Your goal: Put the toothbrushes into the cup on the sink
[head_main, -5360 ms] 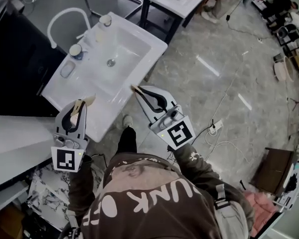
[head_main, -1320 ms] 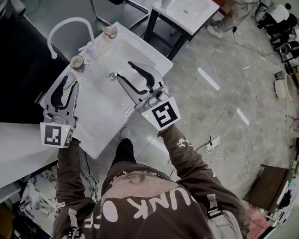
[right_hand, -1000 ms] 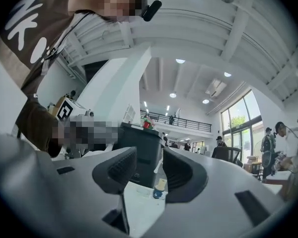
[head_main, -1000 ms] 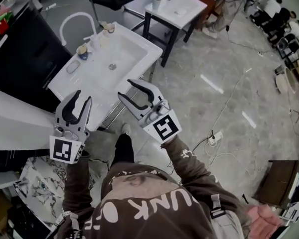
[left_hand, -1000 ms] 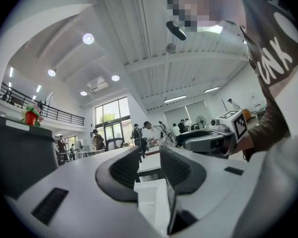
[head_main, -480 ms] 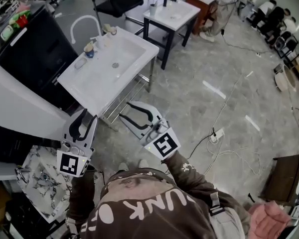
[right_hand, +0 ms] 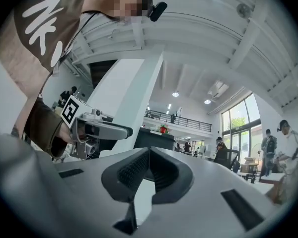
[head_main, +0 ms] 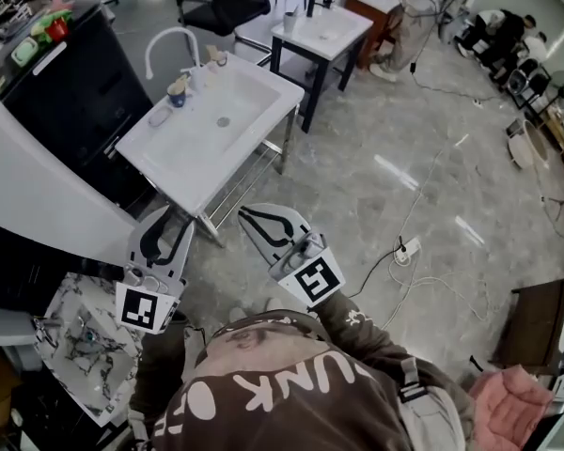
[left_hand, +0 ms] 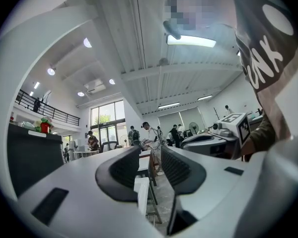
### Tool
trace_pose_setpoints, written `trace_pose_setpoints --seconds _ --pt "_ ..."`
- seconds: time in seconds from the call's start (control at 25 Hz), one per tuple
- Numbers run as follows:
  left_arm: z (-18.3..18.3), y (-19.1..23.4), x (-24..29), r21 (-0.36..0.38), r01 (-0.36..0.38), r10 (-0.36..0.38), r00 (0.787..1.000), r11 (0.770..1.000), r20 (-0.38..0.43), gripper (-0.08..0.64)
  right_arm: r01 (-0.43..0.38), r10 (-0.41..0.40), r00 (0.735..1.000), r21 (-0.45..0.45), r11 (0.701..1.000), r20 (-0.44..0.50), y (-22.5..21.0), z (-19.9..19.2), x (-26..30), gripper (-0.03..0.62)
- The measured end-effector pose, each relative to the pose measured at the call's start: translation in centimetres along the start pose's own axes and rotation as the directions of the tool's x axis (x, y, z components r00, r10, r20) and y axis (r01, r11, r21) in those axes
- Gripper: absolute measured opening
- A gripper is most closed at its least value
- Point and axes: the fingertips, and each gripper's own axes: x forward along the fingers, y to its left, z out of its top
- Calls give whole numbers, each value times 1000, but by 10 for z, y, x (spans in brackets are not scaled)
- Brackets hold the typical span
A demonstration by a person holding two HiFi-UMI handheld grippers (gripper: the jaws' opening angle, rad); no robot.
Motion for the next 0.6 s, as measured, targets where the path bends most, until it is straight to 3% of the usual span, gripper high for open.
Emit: trace_pose_setpoints --seconds 0.12,0.4,0.6 --pt "1 5 -7 10 9 -9 1000 1000 18 126 51 -52 998 11 999 43 1 13 4 11" --pt "-2 16 -22 -6 12 -12 1000 1000 16 126 52 -54 998 -59 997 -36 11 8 8 9" --pt "2 21 -26 15 13 -13 999 1000 29 126 69 -71 997 -56 996 -32 13 9 11 9"
